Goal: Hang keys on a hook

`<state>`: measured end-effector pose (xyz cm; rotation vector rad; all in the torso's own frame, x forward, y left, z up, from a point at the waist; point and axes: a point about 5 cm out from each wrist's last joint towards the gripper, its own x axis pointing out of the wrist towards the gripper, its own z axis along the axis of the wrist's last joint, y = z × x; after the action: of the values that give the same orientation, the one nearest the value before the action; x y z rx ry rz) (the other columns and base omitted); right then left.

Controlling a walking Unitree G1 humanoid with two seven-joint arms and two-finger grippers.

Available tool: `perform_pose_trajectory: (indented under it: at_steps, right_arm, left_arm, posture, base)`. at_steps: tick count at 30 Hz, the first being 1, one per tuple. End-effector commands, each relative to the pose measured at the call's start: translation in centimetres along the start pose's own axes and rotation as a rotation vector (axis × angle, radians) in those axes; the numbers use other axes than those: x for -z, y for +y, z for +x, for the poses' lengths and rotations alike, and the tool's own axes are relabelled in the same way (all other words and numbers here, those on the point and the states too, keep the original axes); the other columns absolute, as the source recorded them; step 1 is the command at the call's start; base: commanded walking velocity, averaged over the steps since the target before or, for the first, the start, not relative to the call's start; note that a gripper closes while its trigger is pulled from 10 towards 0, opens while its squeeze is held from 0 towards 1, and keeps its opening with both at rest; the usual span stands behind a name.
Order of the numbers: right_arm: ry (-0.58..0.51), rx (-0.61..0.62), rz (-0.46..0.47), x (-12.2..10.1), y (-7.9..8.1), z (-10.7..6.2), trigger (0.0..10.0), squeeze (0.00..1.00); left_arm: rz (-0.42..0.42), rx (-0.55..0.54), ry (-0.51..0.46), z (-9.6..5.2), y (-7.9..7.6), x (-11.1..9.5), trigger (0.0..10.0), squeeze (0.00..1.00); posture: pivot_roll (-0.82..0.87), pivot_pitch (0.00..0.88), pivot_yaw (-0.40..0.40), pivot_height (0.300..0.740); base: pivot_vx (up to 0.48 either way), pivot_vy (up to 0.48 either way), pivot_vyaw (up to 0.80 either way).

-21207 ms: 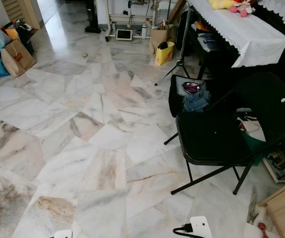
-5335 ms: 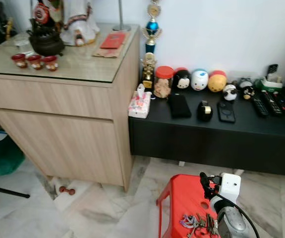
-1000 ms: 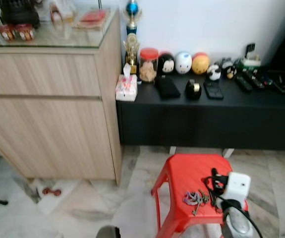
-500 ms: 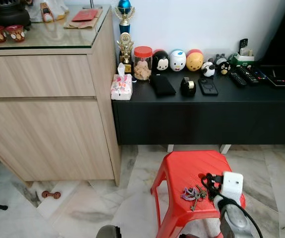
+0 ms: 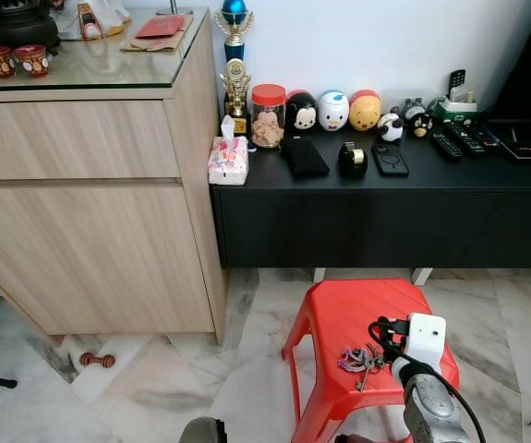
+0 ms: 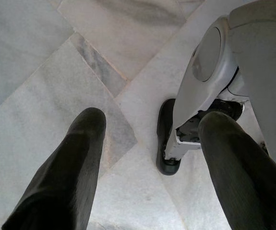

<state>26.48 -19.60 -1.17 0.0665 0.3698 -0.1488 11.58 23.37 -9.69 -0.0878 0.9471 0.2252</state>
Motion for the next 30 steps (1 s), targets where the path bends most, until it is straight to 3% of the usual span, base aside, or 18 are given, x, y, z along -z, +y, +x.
perform_pose_trajectory:
  at_steps: [1,6,26,30]
  right_arm:
    - [0.004,0.001,-0.004,0.04,0.01,0.04,10.0,0.00]
    - [0.001,0.000,-0.001,-0.05,0.05,0.11,10.0,0.00]
    - [0.012,-0.002,0.005,0.19,0.24,0.06,10.0,0.00]
    - [0.019,-0.003,0.006,0.43,0.22,-0.06,10.0,0.00]
  left_arm:
    - [0.008,0.000,0.010,0.02,0.07,0.03,10.0,0.00]
    - [0.007,0.001,0.007,0.05,0.06,-0.07,10.0,0.00]
    - [0.006,0.004,0.007,0.08,0.14,-0.20,10.0,0.00]
    - [0.002,0.011,0.008,0.07,0.09,-0.15,10.0,0.00]
  posture:
    - [0.13,0.000,-0.031,0.625]
    - [0.13,0.000,-0.030,0.625]
    - [0.14,0.000,-0.027,0.625]
    - [0.14,0.000,-0.027,0.625]
  base:
    - [0.000,0.000,0.00]
    - [0.000,0.000,0.00]
    - [0.269,0.000,0.00]
    - [0.000,0.000,0.00]
